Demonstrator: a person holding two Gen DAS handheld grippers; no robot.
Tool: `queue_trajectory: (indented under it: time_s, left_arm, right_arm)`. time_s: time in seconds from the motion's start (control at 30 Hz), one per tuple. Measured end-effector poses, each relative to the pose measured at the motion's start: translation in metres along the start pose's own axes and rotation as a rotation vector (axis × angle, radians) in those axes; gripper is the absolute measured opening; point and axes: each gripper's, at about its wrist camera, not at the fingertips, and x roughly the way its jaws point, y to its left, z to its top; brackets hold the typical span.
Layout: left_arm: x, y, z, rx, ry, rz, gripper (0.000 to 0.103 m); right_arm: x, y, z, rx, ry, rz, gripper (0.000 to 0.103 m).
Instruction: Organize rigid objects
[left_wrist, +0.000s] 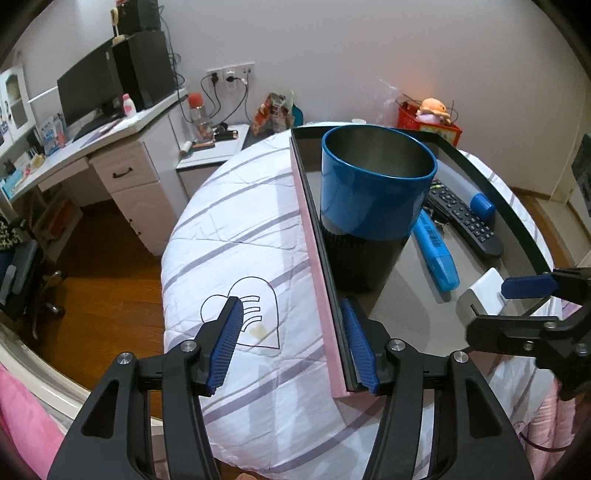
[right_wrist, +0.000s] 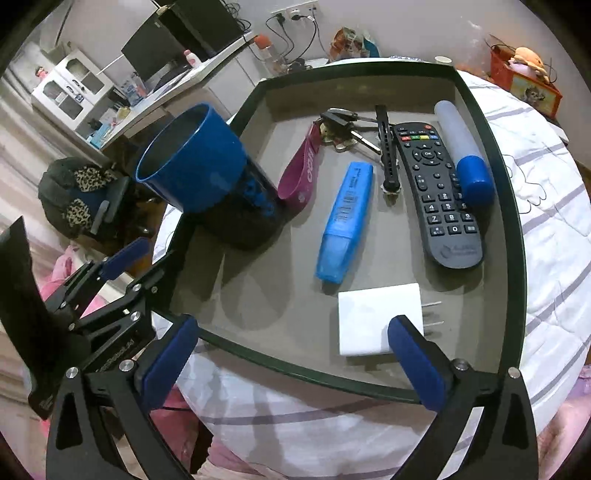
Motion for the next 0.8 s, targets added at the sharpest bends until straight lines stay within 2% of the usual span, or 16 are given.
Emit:
queue_trajectory:
  time_s: [0.1,0.17,0.2,0.27,0.33,0.43,0.5,0.6,0.8]
  left_arm:
    - [-0.001,0.001,-0.001,-0.003,0.000,-0.003,0.057]
    - [-0.001,0.001,-0.002,-0.003,0.001,-0.002,0.057]
    - [-0.002,0.000,-0.002,-0.001,0.000,-0.001,0.057]
    - [-0.004,0.000,-0.001,-0.003,-0.007,-0.002,0.057]
    - [-0.007,-0.001,0.000,-0.011,-0.020,-0.018,0.065]
    - [-0.012,-0.004,0.002,-0.023,-0.040,-0.021,0.078]
    - [-0.014,-0.008,0.003,-0.020,-0.045,-0.030,0.078]
    - [-0.017,-0.014,0.002,-0.011,-0.057,-0.020,0.091]
    - [-0.021,-0.012,-0.002,-0.016,-0.062,0.012,0.094]
  right_arm:
    - [0.004,0.004,0.000,0.000,-0.009,0.002,0.103]
    - [0.000,0.003,0.002,0.033,-0.044,0.026,0.103]
    - [-0.003,0.000,0.004,0.041,-0.059,0.012,0.103]
    - [-0.007,-0.004,0.007,0.030,-0.072,-0.105,0.103]
    - [-0.011,-0.013,0.008,0.029,-0.075,-0.175,0.103]
    - [-0.025,-0.027,0.006,0.055,-0.114,-0.129,0.103]
    - [-0.027,-0.032,0.007,0.059,-0.106,-0.126,0.103]
    - [-0.024,-0.036,0.011,0.063,-0.093,-0.087,0.103]
    - [-0.008,-0.029,0.016,0.084,-0.041,0.024,0.103]
